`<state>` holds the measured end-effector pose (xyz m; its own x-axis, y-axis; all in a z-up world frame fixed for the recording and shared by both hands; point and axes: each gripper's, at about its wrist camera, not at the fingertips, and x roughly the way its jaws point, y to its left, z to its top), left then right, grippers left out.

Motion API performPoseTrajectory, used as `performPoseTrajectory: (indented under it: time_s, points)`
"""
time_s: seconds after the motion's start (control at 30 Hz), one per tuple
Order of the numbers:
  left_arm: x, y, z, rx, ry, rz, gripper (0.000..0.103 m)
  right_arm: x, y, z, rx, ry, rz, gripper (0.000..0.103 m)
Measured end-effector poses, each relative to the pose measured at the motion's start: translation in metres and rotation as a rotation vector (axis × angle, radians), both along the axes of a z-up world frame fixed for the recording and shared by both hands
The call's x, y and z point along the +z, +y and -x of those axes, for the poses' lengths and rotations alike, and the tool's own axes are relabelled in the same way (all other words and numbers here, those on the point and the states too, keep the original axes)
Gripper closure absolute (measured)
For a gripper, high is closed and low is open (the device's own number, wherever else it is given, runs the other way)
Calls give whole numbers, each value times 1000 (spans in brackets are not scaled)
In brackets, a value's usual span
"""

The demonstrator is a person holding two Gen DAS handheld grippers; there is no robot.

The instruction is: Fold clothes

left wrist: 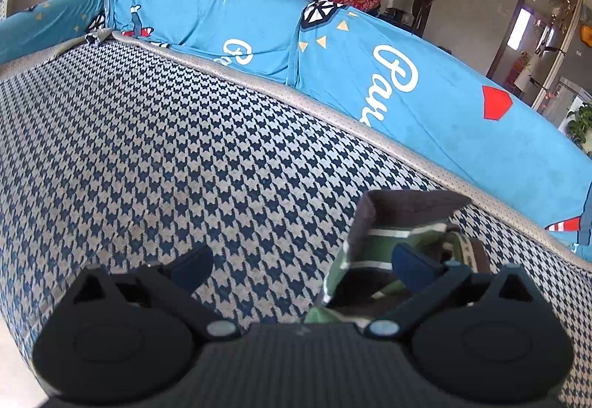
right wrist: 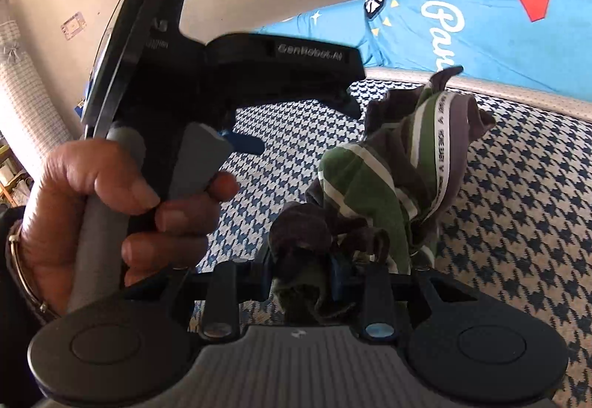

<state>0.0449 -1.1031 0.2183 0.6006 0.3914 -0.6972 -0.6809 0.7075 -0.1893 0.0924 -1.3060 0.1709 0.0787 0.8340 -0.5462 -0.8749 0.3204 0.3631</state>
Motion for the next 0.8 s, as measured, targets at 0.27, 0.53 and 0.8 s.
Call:
performPoseTrajectory:
  time_s: [0.27,0.53,0.8]
  points:
    - [-24,16,-12,-82,87,116,0,-3,13,8,69,14,3,62]
    - [-41,23,-11,-79,158,117,0,20,-17,-1,96,-19,-43,59]
    - [-45,26,-8,-56,198,107,0,24,-31,-36,-132,-10,-17,58]
